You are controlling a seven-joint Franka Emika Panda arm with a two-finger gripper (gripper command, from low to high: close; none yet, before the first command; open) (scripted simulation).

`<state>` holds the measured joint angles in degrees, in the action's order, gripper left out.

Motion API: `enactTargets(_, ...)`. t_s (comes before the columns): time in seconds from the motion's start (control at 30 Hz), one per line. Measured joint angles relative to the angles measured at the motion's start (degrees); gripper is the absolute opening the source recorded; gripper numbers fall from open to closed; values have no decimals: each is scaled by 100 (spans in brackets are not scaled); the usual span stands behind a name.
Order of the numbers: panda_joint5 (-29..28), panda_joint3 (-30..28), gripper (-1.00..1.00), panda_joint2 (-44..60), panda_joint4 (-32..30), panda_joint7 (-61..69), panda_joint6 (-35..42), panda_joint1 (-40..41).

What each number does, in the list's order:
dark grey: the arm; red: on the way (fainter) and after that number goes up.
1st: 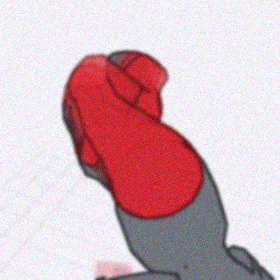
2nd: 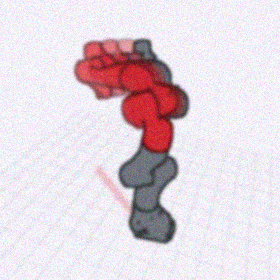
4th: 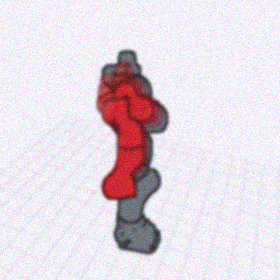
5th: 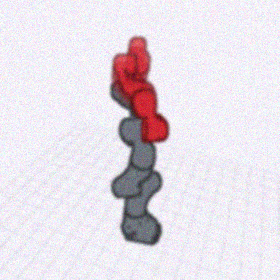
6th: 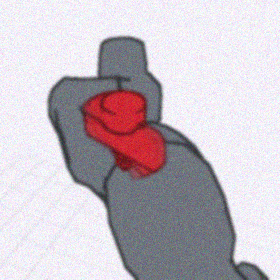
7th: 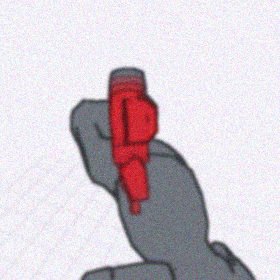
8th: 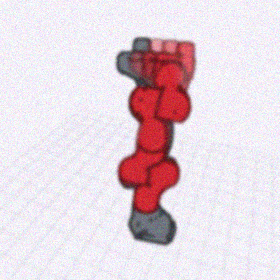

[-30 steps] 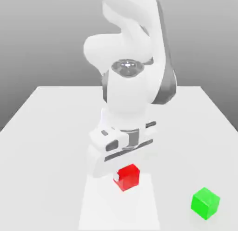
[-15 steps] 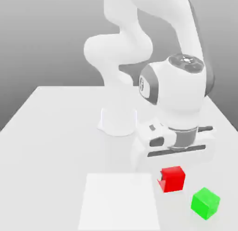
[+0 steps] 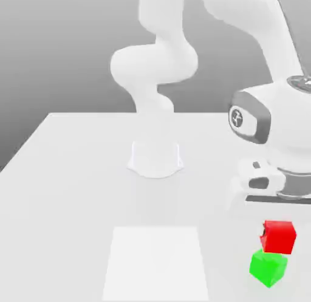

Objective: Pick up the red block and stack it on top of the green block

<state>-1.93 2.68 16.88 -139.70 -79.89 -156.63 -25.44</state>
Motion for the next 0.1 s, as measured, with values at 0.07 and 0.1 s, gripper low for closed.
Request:
enactTargets(0.07,0,0,100,0,0,0,-1,0)
enactTargets(0.1,0,0,100,0,0,0,-1,0)
